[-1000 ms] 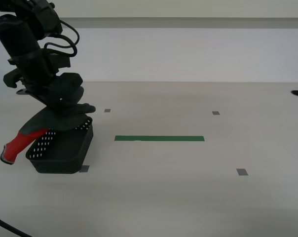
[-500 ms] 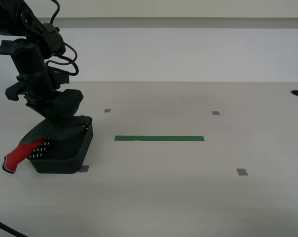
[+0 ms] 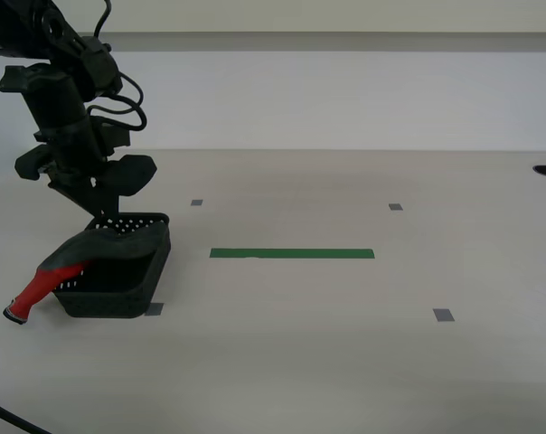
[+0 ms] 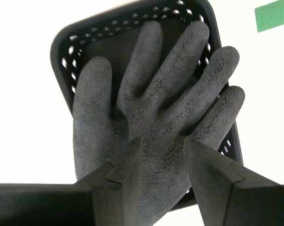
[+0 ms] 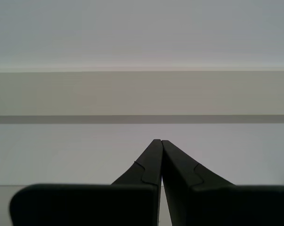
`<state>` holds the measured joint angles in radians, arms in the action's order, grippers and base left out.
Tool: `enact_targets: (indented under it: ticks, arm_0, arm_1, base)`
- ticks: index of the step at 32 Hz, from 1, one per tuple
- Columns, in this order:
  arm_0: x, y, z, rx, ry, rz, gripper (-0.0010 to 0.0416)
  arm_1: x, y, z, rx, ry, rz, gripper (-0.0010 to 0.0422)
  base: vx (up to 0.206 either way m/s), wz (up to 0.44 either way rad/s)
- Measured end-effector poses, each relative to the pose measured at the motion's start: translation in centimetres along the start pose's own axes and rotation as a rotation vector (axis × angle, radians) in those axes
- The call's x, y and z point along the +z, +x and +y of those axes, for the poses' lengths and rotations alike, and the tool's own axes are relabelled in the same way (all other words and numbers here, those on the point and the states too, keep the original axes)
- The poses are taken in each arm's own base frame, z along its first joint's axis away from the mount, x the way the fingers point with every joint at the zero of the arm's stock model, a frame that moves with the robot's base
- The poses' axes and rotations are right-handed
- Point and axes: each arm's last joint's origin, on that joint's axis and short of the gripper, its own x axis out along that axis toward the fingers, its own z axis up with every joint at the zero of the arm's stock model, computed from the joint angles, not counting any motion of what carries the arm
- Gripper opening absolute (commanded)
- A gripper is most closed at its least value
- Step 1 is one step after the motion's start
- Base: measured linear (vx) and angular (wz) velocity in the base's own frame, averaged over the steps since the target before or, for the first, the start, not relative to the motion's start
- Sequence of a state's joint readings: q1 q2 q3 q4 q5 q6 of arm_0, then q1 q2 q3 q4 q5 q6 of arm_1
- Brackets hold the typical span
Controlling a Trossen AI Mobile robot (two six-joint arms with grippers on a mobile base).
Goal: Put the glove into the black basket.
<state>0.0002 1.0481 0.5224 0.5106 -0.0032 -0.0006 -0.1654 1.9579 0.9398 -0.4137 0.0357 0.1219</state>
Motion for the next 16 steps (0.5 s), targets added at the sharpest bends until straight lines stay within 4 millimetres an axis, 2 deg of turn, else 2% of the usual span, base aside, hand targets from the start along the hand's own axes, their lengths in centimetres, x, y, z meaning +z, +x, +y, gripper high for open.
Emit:
enact_targets:
  ticks: [1, 2, 16]
  arm_0:
    - [0.00, 0.00, 0.01, 0.000, 0.000, 0.000, 0.0001]
    - [0.00, 0.00, 0.02, 0.001, 0.000, 0.000, 0.0001]
    - [0.00, 0.00, 0.00, 0.000, 0.000, 0.000, 0.0001]
  arm_1:
    - [0.18, -0.13, 0.02, 0.000, 0.000, -0.002, -0.0006]
    - [0.18, -0.14, 0.02, 0.001, 0.003, -0.001, 0.0007]
    - [0.22, -0.14, 0.05, 0.001, 0.007, -0.006, 0.0004]
  base:
    - [0.000, 0.000]
    - [0.000, 0.000]
    - [0.000, 0.000]
